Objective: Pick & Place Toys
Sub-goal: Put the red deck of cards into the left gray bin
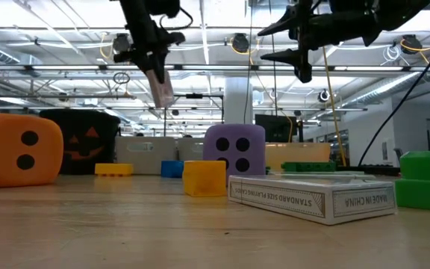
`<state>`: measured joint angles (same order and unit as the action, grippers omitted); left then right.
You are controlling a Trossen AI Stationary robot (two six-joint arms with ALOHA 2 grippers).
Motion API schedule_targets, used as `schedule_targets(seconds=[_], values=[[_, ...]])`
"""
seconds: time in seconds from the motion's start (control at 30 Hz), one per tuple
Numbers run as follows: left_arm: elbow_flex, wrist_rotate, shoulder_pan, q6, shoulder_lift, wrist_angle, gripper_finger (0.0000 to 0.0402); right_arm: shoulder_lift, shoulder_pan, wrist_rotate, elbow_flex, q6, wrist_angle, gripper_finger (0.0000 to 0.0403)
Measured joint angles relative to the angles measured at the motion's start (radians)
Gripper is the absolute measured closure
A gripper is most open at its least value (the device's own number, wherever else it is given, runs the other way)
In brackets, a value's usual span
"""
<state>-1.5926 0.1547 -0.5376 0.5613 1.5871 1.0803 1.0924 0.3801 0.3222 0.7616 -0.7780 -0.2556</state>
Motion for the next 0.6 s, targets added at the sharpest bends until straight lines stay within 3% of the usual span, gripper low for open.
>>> schedule_targets(seconds=[0.6], values=[[-0.018, 0.003, -0.051, -0.041, 0.18, 0.085, 0.0319, 0.0, 0.0, 0.049, -0.038, -0.042, -0.032, 0.0195]])
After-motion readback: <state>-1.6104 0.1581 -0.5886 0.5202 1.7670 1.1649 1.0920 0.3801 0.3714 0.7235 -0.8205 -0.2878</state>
